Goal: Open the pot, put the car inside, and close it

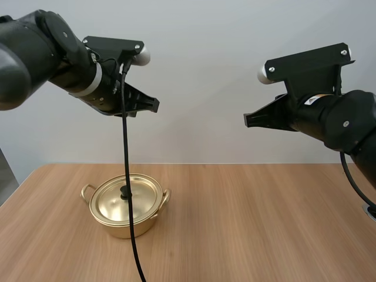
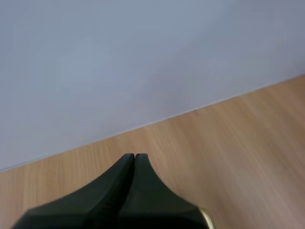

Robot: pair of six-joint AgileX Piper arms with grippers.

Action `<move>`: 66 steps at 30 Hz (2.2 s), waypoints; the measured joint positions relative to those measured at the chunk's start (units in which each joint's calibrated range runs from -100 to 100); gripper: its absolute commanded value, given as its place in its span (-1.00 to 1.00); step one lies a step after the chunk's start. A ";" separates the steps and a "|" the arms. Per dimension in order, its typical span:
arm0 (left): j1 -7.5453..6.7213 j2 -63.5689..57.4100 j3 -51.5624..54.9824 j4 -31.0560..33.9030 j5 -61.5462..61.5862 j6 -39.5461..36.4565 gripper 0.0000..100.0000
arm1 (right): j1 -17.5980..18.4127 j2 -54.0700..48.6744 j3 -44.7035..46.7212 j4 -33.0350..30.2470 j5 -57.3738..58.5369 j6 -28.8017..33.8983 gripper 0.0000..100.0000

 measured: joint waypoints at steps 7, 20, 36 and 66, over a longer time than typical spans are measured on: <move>0.00 -16.98 9.91 -3.79 -20.98 0.11 -1.00 | 0.00 0.44 0.00 -0.82 -0.49 -2.45 -1.00; 2.70 -41.71 35.25 -1.85 -50.24 -6.84 -1.00 | 0.00 0.44 0.00 0.66 0.47 -4.26 -1.00; -0.47 -50.71 43.91 7.98 -56.12 -13.46 -1.00 | 0.00 0.32 0.00 0.56 0.06 -4.48 -1.00; -1.03 -53.93 61.17 26.09 -45.70 -30.73 -1.00 | 0.00 0.32 0.00 9.06 3.10 -9.83 -1.00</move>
